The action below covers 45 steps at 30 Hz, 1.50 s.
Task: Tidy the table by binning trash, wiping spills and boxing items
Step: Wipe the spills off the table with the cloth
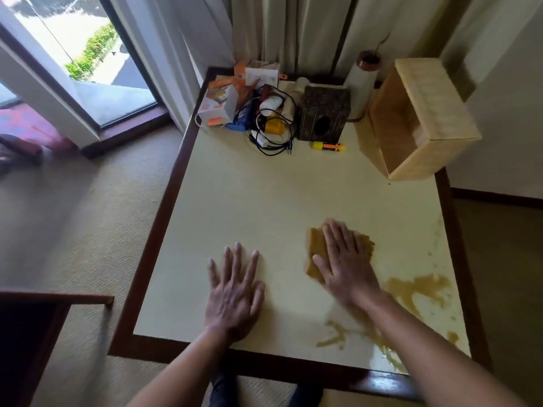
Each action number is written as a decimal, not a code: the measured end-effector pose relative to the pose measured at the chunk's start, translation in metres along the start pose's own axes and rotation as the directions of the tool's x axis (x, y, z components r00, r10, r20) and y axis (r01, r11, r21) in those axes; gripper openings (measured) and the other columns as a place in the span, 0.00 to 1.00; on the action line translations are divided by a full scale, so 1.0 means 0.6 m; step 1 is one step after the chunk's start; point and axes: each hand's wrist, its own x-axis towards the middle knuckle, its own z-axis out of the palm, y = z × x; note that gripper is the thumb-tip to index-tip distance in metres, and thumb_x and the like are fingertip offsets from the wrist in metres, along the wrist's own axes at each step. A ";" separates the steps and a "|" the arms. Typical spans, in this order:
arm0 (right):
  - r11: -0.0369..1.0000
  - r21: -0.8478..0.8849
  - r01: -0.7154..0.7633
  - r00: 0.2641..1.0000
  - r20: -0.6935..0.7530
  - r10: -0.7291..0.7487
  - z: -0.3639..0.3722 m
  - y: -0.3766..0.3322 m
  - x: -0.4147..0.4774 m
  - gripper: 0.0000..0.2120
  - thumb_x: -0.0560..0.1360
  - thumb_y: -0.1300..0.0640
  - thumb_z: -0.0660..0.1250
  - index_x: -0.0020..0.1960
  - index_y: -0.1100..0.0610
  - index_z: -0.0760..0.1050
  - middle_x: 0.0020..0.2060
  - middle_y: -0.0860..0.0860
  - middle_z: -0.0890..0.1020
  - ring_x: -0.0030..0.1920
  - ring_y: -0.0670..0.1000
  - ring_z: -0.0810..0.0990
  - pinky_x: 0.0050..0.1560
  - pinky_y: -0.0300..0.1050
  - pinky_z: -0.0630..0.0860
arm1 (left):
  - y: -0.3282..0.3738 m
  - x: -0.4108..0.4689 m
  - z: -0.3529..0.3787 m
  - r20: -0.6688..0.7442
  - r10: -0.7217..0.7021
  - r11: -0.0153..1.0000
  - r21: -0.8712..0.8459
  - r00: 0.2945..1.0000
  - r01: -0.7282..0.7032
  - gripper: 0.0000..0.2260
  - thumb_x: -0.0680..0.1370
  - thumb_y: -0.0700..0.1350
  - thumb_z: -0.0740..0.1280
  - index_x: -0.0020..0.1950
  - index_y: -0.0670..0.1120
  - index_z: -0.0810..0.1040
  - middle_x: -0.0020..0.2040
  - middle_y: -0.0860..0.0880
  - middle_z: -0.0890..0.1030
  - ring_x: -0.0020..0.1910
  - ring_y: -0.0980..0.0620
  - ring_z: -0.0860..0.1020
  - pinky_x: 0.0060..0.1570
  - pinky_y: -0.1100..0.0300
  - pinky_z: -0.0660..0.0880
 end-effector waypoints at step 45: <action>0.997 0.033 -0.066 0.998 -0.022 0.067 0.069 -0.120 -0.191 0.35 0.83 0.38 0.45 0.83 0.54 0.40 0.83 0.50 0.39 0.81 0.53 0.34 0.80 0.61 0.39 | -0.005 0.003 0.028 -0.088 0.005 0.996 0.087 0.996 0.003 0.30 0.83 0.58 0.44 0.85 0.52 0.46 0.84 0.41 0.44 0.83 0.38 0.42 0.78 0.31 0.42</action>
